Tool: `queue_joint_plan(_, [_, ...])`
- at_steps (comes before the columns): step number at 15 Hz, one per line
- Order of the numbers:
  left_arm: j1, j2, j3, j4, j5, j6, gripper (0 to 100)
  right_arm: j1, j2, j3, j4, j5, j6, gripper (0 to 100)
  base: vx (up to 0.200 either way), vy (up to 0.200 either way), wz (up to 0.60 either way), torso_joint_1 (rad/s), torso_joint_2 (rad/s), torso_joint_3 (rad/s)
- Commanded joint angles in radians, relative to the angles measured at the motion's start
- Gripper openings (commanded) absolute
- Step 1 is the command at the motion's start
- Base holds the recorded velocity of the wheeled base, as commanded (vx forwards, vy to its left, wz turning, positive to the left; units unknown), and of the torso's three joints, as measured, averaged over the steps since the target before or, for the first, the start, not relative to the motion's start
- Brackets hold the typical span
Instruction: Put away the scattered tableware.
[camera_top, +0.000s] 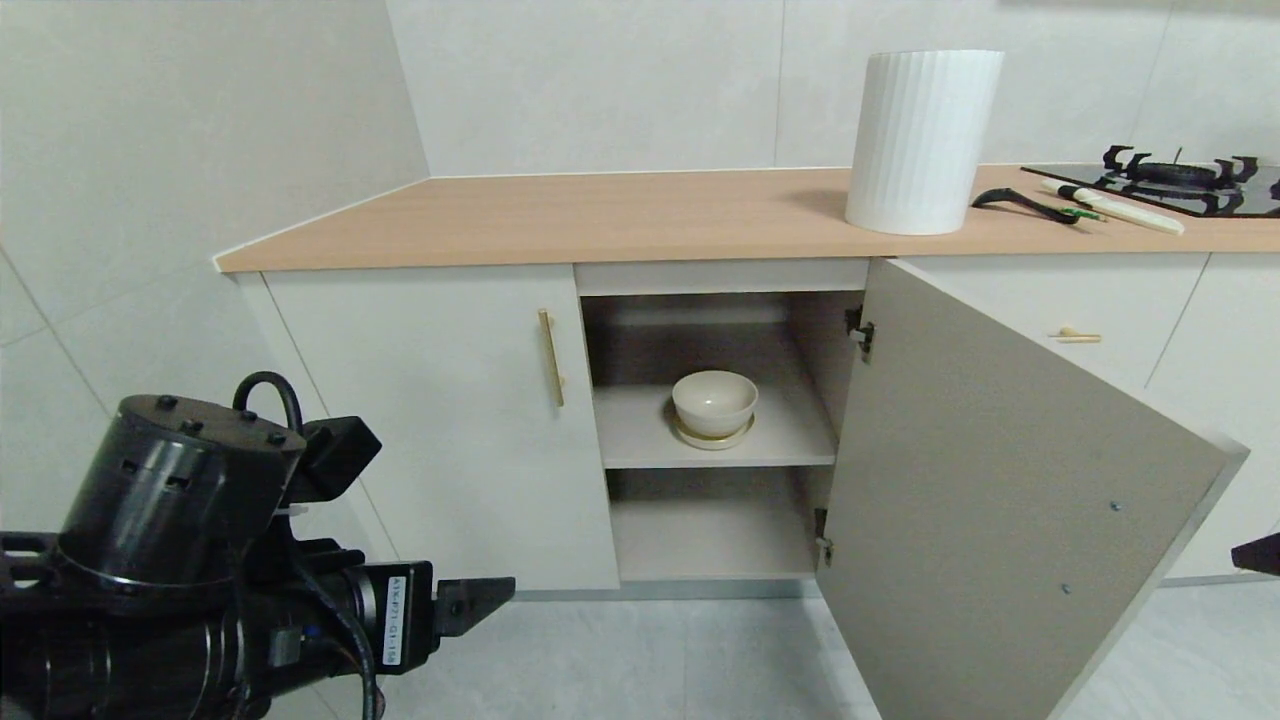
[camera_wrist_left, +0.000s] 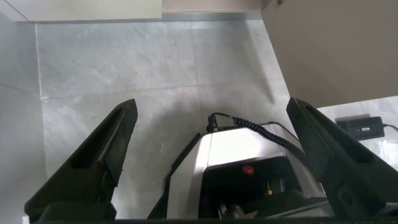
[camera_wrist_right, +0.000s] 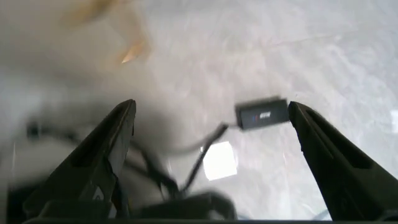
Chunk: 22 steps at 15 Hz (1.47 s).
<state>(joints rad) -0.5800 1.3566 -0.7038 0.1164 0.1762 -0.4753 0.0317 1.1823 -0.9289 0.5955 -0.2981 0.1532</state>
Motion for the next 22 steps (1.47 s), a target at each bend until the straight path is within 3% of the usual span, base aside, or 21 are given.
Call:
queue_joint_plan(1, [0.000,0.003,0.000,0.000,0.000,0.000,100,-0.067,0.022,0.002,-0.036,0.008,-0.003,100,0.000,0.000,0.00,0.000,0.00,0.000])
queue_joint_plan(4, [0.000,0.003,0.000,0.000,0.000,0.000,100,-0.121,0.076,0.010,-0.112,0.042,0.002,100,0.000,0.000,0.00,0.000,0.00,0.000])
queue_joint_plan(11, [0.000,0.003,0.000,0.000,-0.001,0.000,100,-0.116,0.194,0.104,-0.280,0.047,0.003,100,0.000,0.000,0.00,0.000,0.00,0.000])
queue_joint_plan(17, [0.000,0.003,0.000,0.000,-0.001,0.000,100,0.022,0.207,0.206,-0.431,0.054,0.014,100,0.000,0.000,0.00,0.000,0.00,0.000])
queue_joint_plan(22, [0.000,0.001,0.000,0.000,-0.001,0.000,100,0.151,0.207,0.217,-0.448,0.054,0.117,100,0.000,0.000,0.00,0.000,0.00,0.000])
